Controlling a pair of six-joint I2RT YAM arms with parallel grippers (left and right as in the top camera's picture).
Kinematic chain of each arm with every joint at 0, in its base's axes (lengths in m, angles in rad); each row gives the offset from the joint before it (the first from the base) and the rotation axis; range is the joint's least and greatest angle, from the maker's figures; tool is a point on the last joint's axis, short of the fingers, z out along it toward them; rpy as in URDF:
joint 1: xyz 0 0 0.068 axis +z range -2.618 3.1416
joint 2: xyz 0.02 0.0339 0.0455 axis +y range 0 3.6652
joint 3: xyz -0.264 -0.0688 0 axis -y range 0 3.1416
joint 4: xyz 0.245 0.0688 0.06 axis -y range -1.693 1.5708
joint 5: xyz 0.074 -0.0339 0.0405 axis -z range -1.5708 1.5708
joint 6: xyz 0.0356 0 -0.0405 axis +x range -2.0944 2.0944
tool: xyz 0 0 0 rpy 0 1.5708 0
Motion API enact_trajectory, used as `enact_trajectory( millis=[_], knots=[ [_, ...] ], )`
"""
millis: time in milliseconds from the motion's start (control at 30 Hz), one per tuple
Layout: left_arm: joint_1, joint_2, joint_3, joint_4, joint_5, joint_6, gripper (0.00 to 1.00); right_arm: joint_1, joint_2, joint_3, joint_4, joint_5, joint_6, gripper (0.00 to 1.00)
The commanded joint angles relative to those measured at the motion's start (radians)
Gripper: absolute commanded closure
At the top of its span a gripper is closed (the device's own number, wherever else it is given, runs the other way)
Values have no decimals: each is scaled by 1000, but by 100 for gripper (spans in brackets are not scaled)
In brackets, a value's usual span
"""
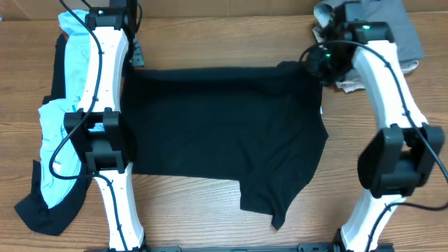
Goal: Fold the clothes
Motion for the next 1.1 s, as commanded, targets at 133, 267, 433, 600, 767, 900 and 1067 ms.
enact_trajectory(
  millis=[133,267,433,600,767,900,1067],
  knots=[
    [6,-3,-27,-37,19,12,96,-17,-33,-72,-29,3,-13,95],
    [6,-3,-90,-27,26,12,96,-17,-33,-154,-17,3,-14,95],
    [6,-3,-185,26,26,12,96,-17,-33,-236,21,3,-24,92],
    [6,-3,-264,71,27,11,69,-17,-33,-264,29,5,-24,66],
    [5,-3,-292,74,28,12,17,-17,-33,-275,26,14,-23,46],
    [4,-3,-264,72,43,13,0,-18,-38,-262,27,13,-11,45],
    [4,-27,-68,-32,78,12,0,-20,-113,-195,-11,14,-11,45]
  ],
)
